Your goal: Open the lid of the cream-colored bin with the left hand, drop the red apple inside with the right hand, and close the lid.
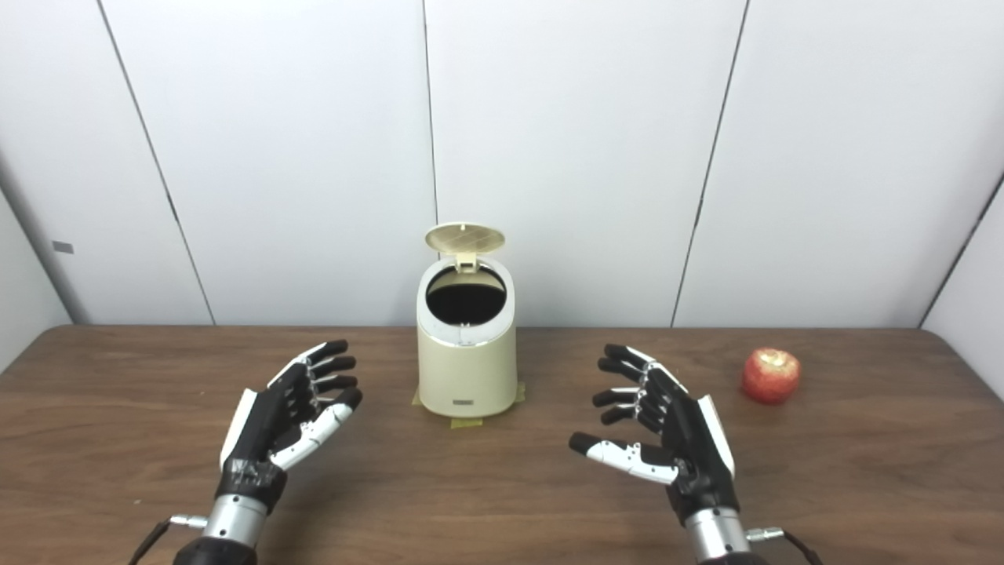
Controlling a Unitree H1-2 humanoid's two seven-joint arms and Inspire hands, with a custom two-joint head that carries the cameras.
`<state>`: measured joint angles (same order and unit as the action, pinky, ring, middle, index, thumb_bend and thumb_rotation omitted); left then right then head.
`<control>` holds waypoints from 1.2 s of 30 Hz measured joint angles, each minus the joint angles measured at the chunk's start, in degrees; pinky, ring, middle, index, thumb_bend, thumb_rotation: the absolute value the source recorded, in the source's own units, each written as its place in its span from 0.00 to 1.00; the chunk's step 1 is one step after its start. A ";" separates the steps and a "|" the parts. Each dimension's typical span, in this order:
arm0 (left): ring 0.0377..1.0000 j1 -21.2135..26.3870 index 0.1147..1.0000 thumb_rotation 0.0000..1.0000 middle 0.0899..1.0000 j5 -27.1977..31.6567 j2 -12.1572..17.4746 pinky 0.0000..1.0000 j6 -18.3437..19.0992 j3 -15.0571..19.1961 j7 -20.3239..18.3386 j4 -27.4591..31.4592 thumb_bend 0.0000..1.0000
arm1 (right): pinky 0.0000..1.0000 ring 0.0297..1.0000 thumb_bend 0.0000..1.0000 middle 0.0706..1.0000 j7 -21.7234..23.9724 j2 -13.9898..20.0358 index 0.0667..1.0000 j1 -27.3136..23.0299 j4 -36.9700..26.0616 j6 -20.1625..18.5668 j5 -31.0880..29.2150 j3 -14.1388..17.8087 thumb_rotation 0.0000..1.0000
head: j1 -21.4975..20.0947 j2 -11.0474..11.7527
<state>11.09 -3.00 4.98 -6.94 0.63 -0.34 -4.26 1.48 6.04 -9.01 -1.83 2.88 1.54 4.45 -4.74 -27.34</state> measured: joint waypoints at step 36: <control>0.79 0.70 0.86 0.00 0.84 8.78 3.76 0.64 0.37 3.59 -6.56 -2.91 0.43 | 0.63 0.79 0.86 0.89 11.71 25.34 0.85 -18.94 4.91 -30.06 31.50 2.76 0.17 | -22.07 3.70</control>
<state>11.80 5.78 8.74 -6.57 4.22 -6.91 -7.17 13.19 31.39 -27.95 3.08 -27.19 33.04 7.21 -26.81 -23.64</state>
